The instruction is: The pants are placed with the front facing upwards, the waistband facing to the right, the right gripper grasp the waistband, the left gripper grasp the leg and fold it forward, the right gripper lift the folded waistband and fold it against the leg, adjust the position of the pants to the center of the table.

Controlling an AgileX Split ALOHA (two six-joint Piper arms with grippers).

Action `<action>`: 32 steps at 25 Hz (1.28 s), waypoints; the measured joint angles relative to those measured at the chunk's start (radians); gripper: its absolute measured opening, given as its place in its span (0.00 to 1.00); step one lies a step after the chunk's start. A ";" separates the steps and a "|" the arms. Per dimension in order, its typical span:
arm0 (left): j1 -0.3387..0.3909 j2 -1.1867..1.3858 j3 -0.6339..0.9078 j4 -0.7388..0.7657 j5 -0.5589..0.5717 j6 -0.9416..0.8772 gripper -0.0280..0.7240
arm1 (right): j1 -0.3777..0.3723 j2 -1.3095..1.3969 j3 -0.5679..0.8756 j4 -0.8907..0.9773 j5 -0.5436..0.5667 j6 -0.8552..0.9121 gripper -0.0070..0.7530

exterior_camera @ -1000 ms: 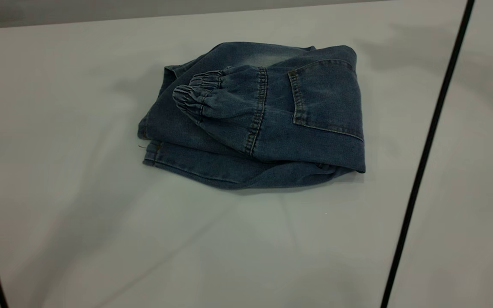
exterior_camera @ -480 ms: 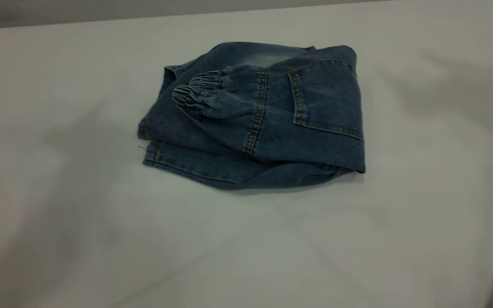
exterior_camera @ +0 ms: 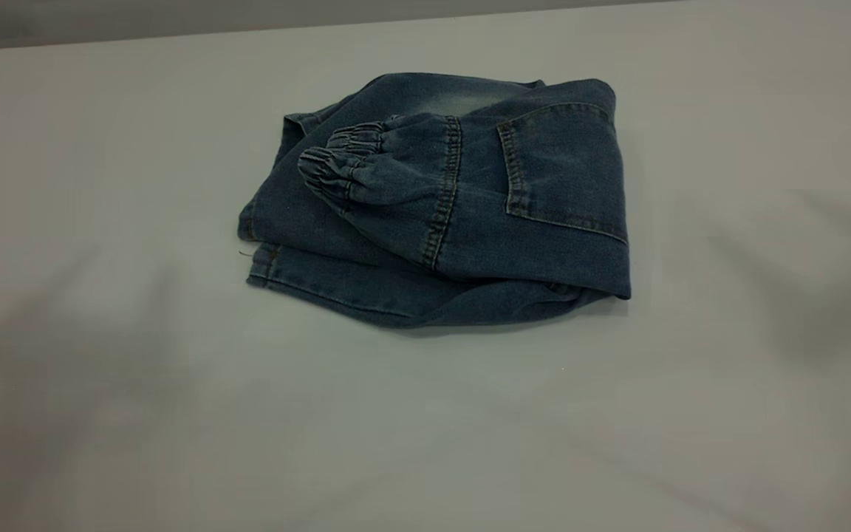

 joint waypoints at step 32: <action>0.000 -0.978 1.225 -0.176 -0.114 0.036 0.75 | 0.000 -1.225 1.268 -0.184 -0.001 -0.055 0.78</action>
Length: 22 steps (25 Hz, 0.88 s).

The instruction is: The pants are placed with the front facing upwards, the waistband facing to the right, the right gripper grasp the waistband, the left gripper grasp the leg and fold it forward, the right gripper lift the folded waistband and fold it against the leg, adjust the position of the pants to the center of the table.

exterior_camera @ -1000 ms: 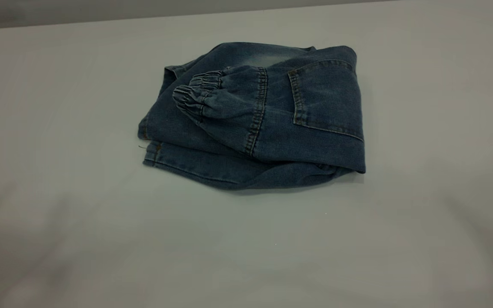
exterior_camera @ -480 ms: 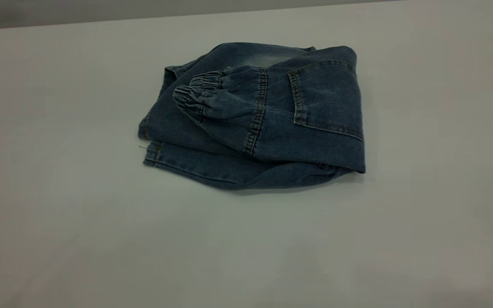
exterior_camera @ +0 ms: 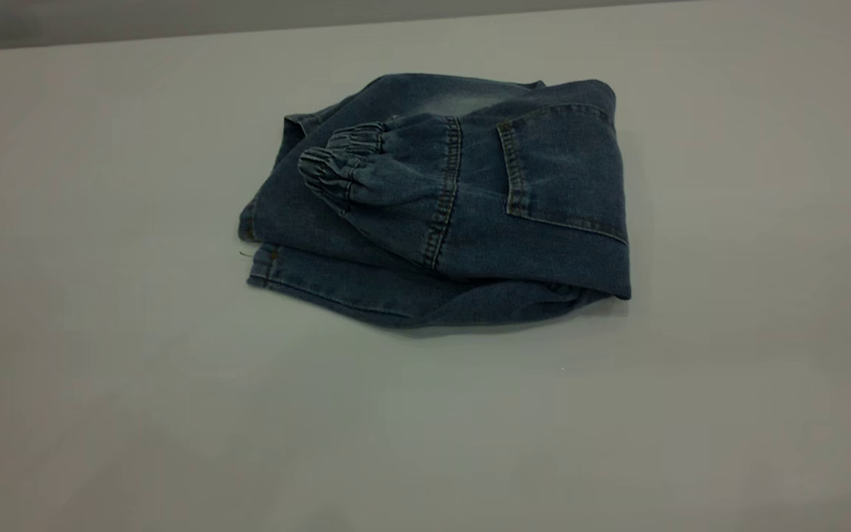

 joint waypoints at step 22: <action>0.000 -0.116 0.170 -0.007 -0.044 -0.023 0.75 | 0.000 -0.066 0.307 -0.117 -0.141 -0.016 0.78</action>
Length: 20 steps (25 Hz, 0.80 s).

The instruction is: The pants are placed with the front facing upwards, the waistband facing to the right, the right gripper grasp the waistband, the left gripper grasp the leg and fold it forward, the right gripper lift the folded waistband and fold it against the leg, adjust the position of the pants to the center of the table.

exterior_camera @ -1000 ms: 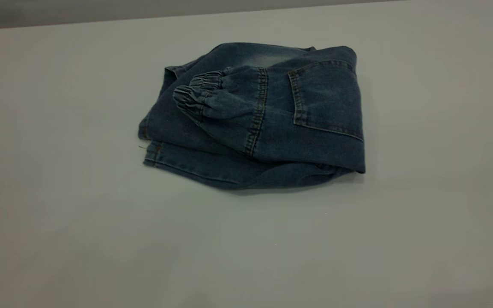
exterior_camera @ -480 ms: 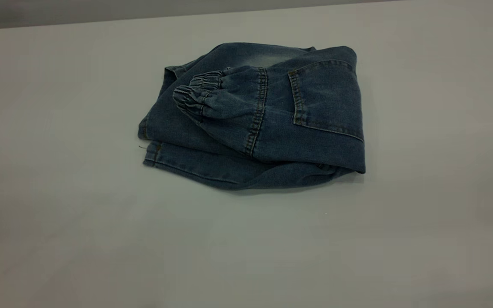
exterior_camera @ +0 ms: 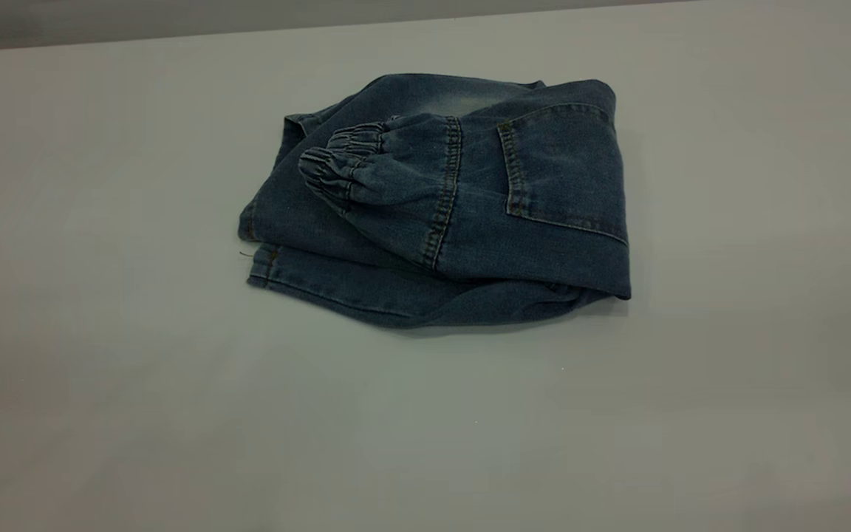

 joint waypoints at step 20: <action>0.000 0.000 0.000 -0.085 0.018 -0.023 0.75 | 0.000 0.000 0.000 0.007 0.001 0.000 0.78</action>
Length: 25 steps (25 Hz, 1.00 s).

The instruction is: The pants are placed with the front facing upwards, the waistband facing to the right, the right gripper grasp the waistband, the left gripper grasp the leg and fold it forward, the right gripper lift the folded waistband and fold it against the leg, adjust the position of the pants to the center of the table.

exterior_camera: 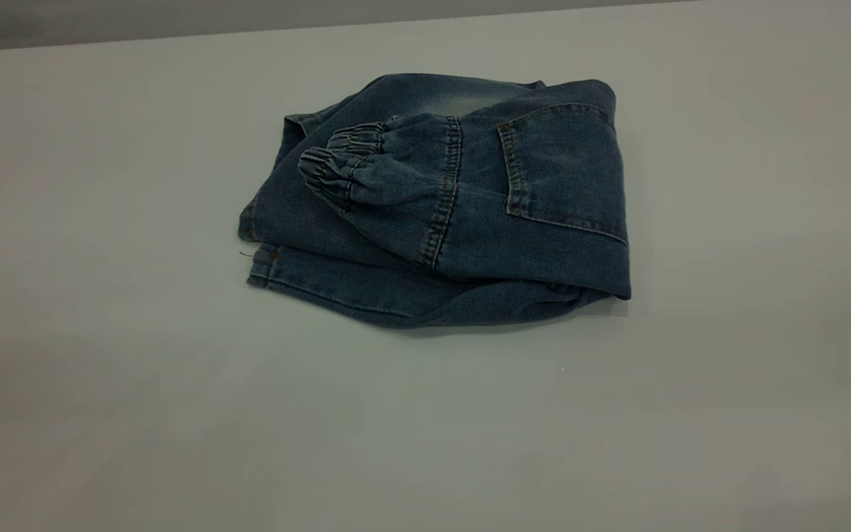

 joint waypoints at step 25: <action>0.488 -0.168 0.000 0.009 0.001 0.001 0.75 | 0.000 -0.086 -0.001 0.005 0.003 0.000 0.78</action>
